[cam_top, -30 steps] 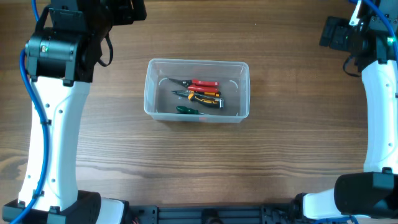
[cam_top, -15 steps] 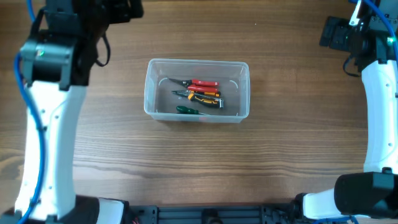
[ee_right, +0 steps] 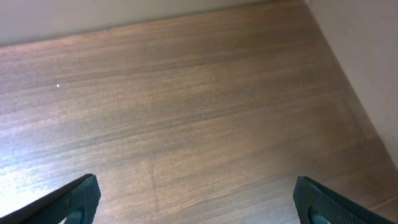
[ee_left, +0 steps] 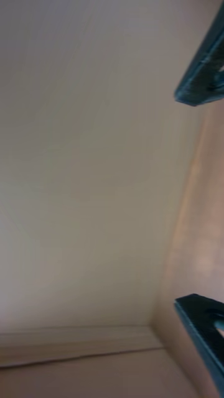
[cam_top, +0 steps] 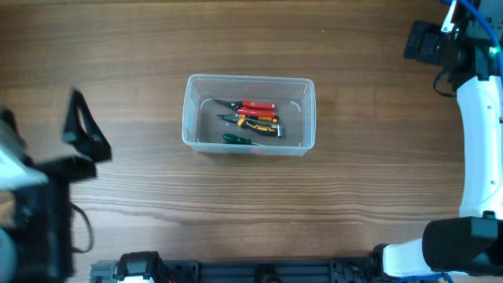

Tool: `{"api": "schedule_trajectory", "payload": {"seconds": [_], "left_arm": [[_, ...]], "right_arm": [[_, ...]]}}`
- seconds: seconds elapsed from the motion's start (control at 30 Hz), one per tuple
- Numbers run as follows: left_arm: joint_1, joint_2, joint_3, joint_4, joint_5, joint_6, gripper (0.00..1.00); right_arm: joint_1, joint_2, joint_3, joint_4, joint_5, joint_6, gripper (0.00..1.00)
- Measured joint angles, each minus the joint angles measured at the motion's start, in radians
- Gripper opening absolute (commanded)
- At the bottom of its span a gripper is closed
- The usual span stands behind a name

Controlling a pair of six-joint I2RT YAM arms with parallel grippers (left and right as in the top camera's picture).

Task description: Pack container

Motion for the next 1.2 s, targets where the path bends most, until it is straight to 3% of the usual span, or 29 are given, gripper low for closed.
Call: {"api": "schedule_trajectory", "payload": {"seconds": [0.17,0.4,0.57,0.8,1.2], "left_arm": [[0.013,-0.268,-0.475,0.230,0.029,-0.006,1.00],[0.013,-0.349,-0.970,0.599,0.085,-0.156,1.00],[0.013,-0.415,-1.068,0.613,0.108,-0.235,1.00],[-0.024,-0.508,-1.075,0.505,0.111,-0.256,1.00],[-0.024,-0.561,-1.187,0.563,0.111,-0.265,1.00]], "right_arm": [[0.000,0.000,0.000,0.002,0.000,0.000,1.00],[0.000,0.000,0.000,0.002,0.000,0.000,1.00],[0.000,0.000,0.000,0.002,0.000,0.000,1.00],[0.000,0.000,0.000,0.002,0.000,0.000,1.00],[0.000,0.000,0.000,0.002,0.000,0.000,1.00]]}}
